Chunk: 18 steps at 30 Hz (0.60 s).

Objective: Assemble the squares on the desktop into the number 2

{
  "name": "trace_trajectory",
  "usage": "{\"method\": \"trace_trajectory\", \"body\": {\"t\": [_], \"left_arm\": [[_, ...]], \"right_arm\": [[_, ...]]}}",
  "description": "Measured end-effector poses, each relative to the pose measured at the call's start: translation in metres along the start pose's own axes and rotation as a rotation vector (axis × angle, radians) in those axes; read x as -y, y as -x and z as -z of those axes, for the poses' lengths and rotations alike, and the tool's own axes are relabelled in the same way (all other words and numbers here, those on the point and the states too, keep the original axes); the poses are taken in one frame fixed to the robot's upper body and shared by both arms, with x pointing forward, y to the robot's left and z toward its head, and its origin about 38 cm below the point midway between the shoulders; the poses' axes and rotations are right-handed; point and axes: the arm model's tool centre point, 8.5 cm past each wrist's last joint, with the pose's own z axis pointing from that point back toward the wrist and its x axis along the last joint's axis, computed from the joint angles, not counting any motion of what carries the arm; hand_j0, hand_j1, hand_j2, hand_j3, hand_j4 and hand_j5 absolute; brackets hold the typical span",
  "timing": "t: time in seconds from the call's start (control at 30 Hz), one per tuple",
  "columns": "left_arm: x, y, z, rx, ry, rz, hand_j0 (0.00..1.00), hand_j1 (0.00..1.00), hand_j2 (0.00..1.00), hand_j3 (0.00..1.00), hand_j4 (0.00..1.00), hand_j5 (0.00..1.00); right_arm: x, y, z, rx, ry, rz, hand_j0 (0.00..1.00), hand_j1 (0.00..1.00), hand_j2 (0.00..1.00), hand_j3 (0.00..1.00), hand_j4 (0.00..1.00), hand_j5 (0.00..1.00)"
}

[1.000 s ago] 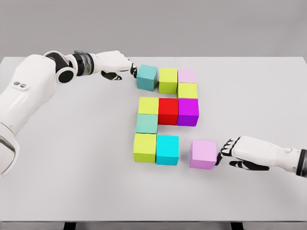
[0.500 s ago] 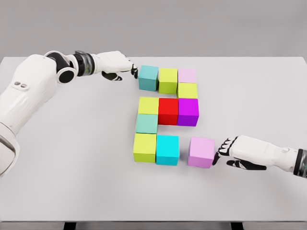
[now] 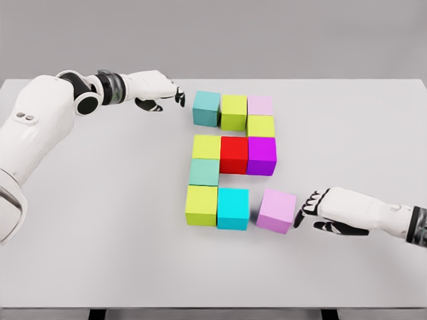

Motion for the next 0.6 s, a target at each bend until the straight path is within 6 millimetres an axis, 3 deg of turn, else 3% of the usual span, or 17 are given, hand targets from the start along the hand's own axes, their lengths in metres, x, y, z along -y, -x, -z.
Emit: {"method": "trace_trajectory", "body": {"t": [0.6], "left_arm": [[-0.003,-0.013,0.013,0.025,-0.006,-0.011,0.67,0.67,0.67,0.67,0.67,0.67]], "right_arm": [[0.020,0.019,-0.010,-0.068,0.022,-0.046,0.58,0.58,0.58,0.58,0.58,0.58]]}}
